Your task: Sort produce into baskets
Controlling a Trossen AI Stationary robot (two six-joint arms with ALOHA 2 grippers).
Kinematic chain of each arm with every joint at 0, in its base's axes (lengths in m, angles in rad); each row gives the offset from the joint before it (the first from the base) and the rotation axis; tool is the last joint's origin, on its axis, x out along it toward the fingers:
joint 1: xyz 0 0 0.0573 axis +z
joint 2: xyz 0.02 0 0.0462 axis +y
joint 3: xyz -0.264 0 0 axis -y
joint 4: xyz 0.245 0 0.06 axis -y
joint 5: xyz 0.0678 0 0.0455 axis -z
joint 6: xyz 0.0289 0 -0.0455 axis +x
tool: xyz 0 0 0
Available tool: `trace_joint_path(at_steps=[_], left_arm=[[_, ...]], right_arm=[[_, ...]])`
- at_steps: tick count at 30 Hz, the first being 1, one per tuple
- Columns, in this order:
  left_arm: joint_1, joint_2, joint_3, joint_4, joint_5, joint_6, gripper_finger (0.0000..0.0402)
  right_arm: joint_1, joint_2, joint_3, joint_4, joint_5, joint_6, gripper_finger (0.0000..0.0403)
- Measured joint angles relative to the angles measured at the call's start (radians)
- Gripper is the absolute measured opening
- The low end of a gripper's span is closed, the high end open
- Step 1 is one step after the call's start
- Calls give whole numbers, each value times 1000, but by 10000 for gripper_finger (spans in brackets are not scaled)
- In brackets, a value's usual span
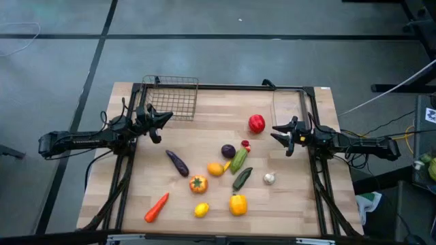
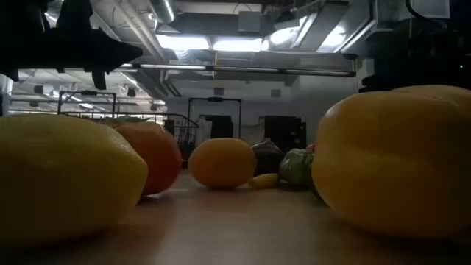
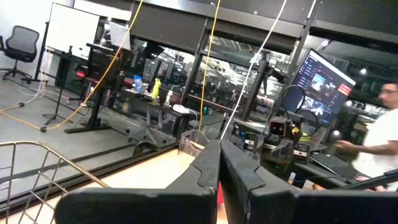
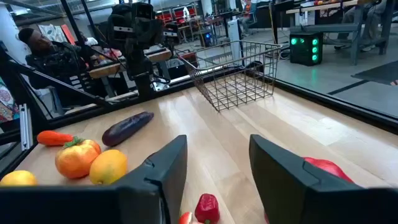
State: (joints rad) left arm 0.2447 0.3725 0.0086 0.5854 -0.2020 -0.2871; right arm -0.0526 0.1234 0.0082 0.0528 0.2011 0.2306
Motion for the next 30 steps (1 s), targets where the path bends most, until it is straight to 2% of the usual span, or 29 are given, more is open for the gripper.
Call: trace_joint_path(at_steps=[15, 26, 30], left_arm=[[0, 0, 0, -7, 0, -39, 9], [0, 1, 1, -243, 0, -229, 10], [0, 1, 1, -276, 0, -233, 10]], right_arm=[[0, 0, 0, 0, -1, 0, 172], [0, 0, 0, -1, -28, 0, 172], [0, 0, 0, -1, -28, 0, 172]])
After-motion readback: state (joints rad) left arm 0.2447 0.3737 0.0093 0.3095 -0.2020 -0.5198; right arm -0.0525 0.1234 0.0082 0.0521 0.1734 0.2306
